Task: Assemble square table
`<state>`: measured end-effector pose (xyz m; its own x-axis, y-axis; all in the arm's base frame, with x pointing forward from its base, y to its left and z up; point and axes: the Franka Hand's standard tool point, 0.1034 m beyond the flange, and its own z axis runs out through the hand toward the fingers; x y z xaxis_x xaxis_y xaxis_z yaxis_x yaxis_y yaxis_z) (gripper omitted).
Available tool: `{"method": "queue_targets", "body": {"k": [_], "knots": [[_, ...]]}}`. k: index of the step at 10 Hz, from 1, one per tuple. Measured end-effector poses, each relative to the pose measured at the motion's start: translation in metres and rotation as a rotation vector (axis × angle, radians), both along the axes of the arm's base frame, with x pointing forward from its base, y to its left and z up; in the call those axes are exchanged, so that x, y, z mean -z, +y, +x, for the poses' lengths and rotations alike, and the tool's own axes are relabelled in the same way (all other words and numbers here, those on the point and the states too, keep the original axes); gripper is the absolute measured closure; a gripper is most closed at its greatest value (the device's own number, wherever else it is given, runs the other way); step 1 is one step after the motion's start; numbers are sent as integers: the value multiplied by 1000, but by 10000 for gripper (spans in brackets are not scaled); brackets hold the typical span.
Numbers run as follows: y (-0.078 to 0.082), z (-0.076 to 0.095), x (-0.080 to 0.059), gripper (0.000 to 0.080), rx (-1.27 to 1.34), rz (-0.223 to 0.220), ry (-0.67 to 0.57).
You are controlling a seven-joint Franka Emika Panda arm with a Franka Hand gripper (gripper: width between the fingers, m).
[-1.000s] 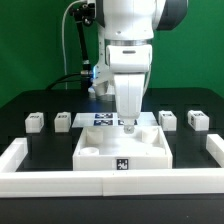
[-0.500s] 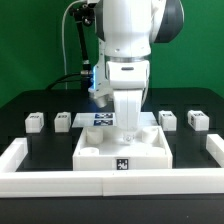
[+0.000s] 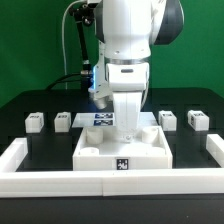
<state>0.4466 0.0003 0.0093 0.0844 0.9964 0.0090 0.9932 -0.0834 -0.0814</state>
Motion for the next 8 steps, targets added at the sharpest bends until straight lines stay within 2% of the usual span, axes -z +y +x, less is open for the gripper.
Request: {"method": "queue_targets", "body": {"k": [1, 2, 8], "knots": [[0, 0, 0, 547, 0, 0, 1], [0, 0, 0, 720, 0, 0, -1], [0, 3, -2, 737, 1, 1, -16]]}}
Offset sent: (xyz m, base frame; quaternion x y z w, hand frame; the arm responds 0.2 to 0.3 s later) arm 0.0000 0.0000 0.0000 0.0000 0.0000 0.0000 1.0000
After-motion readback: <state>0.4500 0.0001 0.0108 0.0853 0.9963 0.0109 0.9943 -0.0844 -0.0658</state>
